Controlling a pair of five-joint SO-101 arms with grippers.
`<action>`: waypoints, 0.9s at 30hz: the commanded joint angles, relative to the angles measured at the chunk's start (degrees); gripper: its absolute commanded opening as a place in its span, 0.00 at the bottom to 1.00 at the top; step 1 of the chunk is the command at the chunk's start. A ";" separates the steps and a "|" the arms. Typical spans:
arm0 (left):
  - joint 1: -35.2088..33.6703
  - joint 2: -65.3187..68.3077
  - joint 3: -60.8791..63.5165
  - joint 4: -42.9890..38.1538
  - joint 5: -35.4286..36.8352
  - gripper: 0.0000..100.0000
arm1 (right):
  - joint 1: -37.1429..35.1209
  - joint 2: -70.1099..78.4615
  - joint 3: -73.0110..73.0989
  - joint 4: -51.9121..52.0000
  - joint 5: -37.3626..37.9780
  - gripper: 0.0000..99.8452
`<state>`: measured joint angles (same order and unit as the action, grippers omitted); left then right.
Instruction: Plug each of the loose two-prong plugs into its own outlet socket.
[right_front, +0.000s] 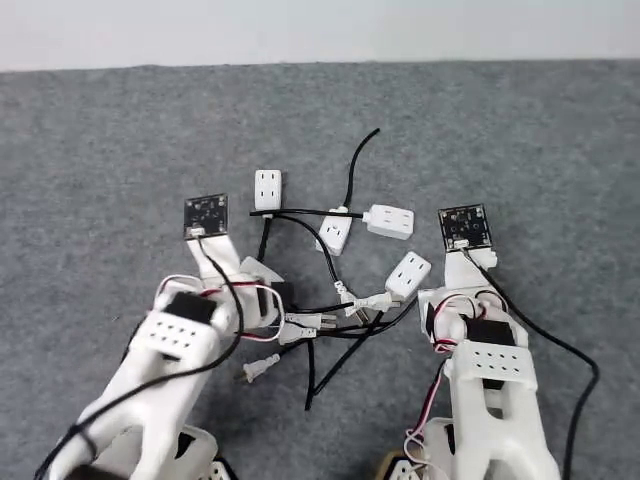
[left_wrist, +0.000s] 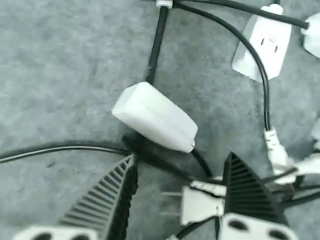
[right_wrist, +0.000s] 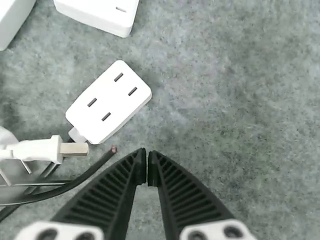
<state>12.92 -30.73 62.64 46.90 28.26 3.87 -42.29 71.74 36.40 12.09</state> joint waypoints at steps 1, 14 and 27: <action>1.23 10.73 -4.26 -5.89 3.87 0.27 | -0.31 -0.48 -1.23 -0.75 0.62 0.01; 1.23 20.22 -12.44 -3.34 5.19 0.20 | -0.31 -0.48 -1.23 -0.84 0.62 0.01; 1.58 19.78 -10.86 -11.08 5.10 0.01 | -0.31 -0.40 -1.23 -1.01 0.62 0.01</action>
<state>14.42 -10.33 53.32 37.05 33.10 3.87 -42.29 71.74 36.40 12.09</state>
